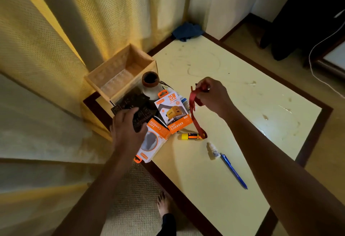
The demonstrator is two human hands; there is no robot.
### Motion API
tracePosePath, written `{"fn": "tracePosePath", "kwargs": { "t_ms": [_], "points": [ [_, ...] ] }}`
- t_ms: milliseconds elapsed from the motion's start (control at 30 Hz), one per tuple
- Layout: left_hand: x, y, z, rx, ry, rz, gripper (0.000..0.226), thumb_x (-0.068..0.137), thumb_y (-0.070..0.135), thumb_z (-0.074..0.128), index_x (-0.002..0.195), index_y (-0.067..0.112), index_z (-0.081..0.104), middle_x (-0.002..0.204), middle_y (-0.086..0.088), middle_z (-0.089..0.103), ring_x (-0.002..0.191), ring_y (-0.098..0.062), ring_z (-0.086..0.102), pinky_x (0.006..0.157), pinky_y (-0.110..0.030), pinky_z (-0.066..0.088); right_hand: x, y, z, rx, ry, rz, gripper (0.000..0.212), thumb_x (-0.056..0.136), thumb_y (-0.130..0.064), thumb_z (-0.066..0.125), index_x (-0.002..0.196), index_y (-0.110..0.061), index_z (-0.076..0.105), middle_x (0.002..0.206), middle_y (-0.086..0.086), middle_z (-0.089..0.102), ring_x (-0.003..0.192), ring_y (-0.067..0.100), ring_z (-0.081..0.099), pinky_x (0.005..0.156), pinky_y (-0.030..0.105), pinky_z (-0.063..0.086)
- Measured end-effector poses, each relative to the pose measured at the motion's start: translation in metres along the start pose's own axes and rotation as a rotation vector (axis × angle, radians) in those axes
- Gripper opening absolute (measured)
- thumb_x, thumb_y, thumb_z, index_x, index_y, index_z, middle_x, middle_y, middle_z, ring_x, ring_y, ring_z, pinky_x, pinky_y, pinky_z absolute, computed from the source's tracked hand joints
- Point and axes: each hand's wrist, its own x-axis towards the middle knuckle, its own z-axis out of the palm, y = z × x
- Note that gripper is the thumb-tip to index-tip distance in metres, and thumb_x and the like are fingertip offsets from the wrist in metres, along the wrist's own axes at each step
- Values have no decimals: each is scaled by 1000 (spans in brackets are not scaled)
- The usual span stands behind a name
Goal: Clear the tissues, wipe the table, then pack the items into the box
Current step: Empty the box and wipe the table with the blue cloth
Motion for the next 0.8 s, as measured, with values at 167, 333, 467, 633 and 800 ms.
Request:
{"fn": "tracePosePath", "kwargs": {
  "t_ms": [167, 333, 467, 633, 800],
  "points": [
    [-32, 6, 18, -13, -58, -61, 50, 82, 24, 76, 129, 17, 63, 131, -6, 55, 124, -28, 48, 104, -54, 40, 28, -1, 21, 292, -120, 150, 20, 88, 0, 64, 106, -8, 68, 88, 14, 73, 70, 23, 72, 63, 31, 58],
    [-25, -1, 17, 95, -82, -51, 55, 81, 24, 78, 134, 19, 62, 140, -7, 52, 133, -30, 45, 108, -55, 34, 58, -5, 50, 211, -236, 208, 10, 92, -6, 66, 95, -14, 72, 97, 14, 76, 89, 28, 76, 84, 39, 64],
    [-15, -11, 12, 169, -75, -26, 60, 79, 22, 82, 135, 17, 62, 142, -9, 52, 134, -33, 44, 106, -56, 37, 67, -12, 55, 77, -353, 208, 40, 75, -12, 71, 115, -17, 69, 106, 15, 73, 101, 33, 72, 95, 50, 58],
    [-5, -19, 12, 239, -91, 22, 69, 77, 28, 84, 140, 15, 59, 145, -12, 49, 135, -36, 44, 107, -58, 37, 68, -7, 58, -289, -380, -3, 21, 91, -17, 62, 108, -22, 75, 104, 6, 74, 99, 28, 69, 80, 34, 55],
    [-6, -8, 19, 218, -91, 41, 66, 79, 27, 82, 139, 14, 60, 146, -12, 48, 139, -35, 42, 109, -60, 35, 68, 3, 69, -511, -442, -150, 48, 95, -11, 53, 138, -29, 64, 130, 10, 68, 118, 32, 62, 82, 27, 40]
  ]
}}
